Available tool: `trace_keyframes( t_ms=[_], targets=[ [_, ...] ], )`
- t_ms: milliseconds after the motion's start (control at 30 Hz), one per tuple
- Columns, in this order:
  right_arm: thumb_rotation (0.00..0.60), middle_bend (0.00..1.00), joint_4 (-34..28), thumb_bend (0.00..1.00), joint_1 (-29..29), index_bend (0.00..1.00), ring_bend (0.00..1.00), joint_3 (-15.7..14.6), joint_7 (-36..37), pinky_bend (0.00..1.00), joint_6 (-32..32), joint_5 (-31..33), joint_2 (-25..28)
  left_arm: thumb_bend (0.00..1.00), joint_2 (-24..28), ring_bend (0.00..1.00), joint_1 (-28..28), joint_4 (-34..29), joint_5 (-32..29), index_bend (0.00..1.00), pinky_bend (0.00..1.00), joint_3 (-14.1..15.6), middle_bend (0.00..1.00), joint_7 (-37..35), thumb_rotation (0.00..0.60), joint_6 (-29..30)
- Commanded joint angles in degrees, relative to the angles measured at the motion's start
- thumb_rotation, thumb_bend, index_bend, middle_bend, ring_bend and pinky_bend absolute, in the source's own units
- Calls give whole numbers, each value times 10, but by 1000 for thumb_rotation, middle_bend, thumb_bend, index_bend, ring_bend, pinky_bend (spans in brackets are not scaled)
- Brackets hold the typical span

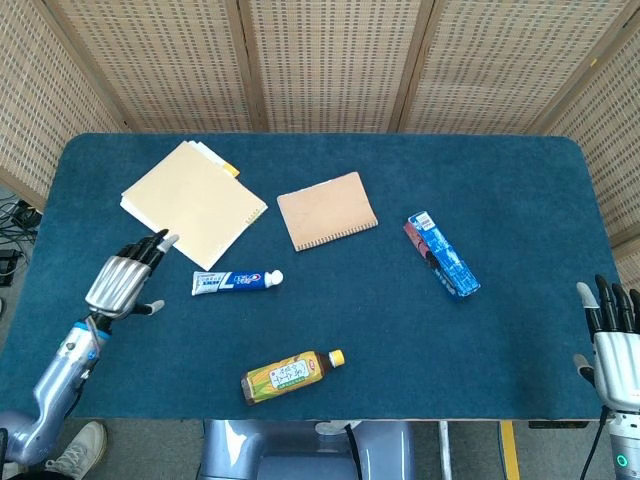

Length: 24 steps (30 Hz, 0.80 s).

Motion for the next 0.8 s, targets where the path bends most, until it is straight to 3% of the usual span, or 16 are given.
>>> trace_keyframes(
  t_ms=[33, 367, 800],
  targets=[
    [600, 0, 0, 0, 1, 0, 0, 0, -3, 0, -6, 7, 0, 76, -53, 148, -48, 63, -11, 69, 253, -9, 65, 9, 600, -50],
    [600, 0, -1, 0, 2, 0, 0, 1, -11, 0, -8, 13, 0, 224, -121, 231, -99, 145, -26, 145, 253, 1, 132, 17, 600, -104],
    [600, 0, 2, 0, 3, 0, 0, 0, -13, 0, -11, 16, 0, 277, -153, 280, -129, 168, -50, 226, 304, 9, 195, 37, 600, -133]
  ],
)
